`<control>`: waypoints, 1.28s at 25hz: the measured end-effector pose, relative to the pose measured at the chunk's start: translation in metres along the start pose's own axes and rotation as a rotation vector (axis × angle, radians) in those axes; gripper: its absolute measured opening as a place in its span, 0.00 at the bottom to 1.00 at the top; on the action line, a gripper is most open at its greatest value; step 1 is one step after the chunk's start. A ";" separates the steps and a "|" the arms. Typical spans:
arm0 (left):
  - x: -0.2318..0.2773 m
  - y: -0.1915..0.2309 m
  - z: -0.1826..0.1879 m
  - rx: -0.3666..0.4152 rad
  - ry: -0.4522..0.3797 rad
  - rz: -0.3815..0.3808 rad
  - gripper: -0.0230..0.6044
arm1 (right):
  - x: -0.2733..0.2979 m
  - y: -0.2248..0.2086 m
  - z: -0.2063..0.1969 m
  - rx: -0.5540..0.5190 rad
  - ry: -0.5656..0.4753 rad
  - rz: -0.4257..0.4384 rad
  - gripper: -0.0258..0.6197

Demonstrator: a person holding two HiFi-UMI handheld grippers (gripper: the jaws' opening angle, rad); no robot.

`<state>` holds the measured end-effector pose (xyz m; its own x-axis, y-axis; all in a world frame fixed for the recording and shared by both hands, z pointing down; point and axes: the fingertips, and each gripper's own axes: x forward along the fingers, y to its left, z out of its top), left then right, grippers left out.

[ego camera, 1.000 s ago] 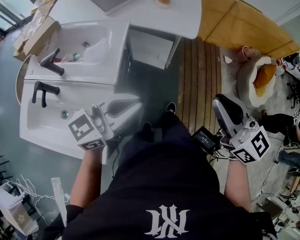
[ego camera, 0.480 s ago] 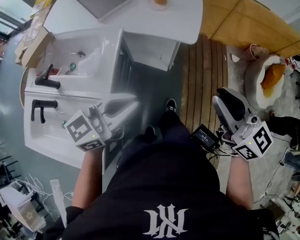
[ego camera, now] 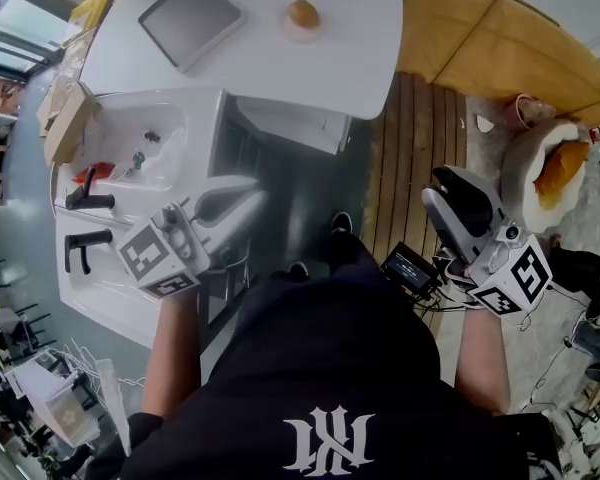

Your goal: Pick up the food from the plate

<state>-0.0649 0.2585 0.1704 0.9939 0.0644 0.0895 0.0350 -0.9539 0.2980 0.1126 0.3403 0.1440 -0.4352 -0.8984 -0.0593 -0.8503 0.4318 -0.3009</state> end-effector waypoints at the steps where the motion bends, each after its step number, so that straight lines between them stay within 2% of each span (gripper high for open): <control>1: 0.007 0.005 0.002 0.000 0.005 0.006 0.05 | 0.001 -0.009 0.000 0.009 0.000 0.009 0.15; 8: 0.038 0.030 0.010 0.002 0.020 0.043 0.05 | 0.010 -0.053 0.001 0.052 -0.021 0.048 0.17; 16: 0.051 0.062 0.025 -0.049 -0.031 0.059 0.05 | 0.040 -0.080 0.001 0.040 0.002 0.064 0.23; 19: 0.042 0.086 0.011 -0.032 0.004 0.070 0.05 | 0.059 -0.086 -0.004 0.034 0.018 0.066 0.24; 24: 0.043 0.121 0.010 -0.047 -0.006 0.039 0.05 | 0.088 -0.099 -0.003 0.014 0.036 0.038 0.26; 30: 0.052 0.180 0.033 -0.046 -0.051 0.006 0.05 | 0.127 -0.125 0.003 -0.007 0.083 -0.001 0.31; 32: 0.051 0.203 0.032 -0.033 -0.034 0.005 0.05 | 0.146 -0.133 0.004 -0.015 0.103 -0.009 0.33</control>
<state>-0.0040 0.0587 0.2048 0.9970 0.0492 0.0592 0.0271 -0.9440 0.3289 0.1634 0.1519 0.1716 -0.4546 -0.8897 0.0417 -0.8586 0.4253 -0.2863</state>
